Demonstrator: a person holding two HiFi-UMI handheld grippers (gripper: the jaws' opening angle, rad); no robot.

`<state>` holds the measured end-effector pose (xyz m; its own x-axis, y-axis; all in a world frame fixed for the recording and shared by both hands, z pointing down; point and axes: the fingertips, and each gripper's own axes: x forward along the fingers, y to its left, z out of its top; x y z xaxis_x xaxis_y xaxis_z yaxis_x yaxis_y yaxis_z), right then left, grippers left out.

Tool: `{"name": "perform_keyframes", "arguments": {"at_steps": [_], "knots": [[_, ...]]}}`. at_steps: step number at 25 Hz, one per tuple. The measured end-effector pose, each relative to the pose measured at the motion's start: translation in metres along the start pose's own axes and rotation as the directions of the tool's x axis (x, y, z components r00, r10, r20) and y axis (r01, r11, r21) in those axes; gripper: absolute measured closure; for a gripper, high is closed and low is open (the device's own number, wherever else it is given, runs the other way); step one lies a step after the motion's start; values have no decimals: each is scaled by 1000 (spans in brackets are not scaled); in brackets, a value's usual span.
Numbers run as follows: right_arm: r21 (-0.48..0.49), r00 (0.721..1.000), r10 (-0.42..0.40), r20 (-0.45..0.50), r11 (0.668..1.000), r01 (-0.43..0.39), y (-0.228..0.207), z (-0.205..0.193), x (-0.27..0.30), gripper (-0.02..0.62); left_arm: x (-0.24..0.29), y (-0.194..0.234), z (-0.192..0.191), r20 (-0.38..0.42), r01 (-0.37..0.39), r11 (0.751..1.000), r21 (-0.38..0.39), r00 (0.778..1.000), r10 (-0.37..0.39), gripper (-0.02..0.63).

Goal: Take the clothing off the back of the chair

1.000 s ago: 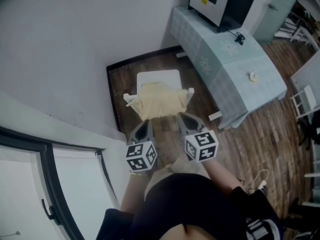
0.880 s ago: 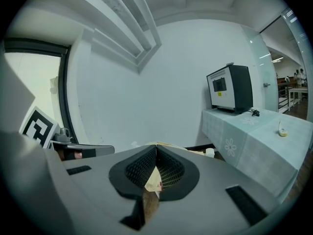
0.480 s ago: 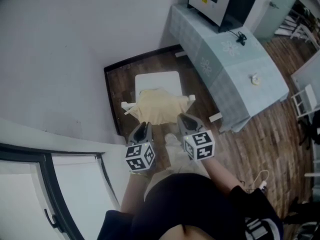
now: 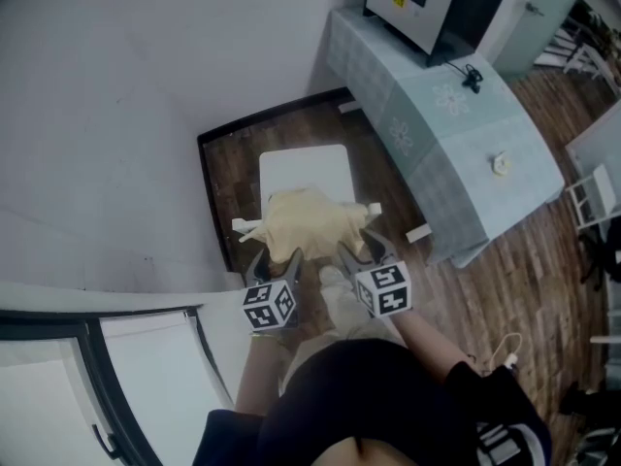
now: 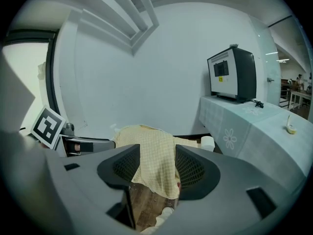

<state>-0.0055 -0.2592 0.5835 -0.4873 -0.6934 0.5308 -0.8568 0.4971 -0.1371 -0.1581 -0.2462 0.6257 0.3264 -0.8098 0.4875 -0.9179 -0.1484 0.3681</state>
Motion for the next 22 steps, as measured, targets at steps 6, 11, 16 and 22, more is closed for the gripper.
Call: {"name": "perform_keyframes", "arguments": {"at_steps": [6, 11, 16, 22], "knots": [[-5, 999, -21, -40, 1000, 21, -14, -13, 19, 354, 24, 18, -14, -55, -10, 1000, -8, 998, 9, 256], [-1, 997, -27, -71, 1000, 27, -23, -21, 33, 344, 40, 30, -21, -75, -17, 1000, -5, 997, 17, 249], [4, 995, -32, -95, 999, 33, -33, -32, 43, 337, 53, 38, -25, -88, -28, 1000, 3, 996, 28, 245], [3, 994, -30, -107, 1000, 31, -36, -35, 54, 337, 67, 38, -24, -88, -32, 999, -2, 996, 32, 246]]}}
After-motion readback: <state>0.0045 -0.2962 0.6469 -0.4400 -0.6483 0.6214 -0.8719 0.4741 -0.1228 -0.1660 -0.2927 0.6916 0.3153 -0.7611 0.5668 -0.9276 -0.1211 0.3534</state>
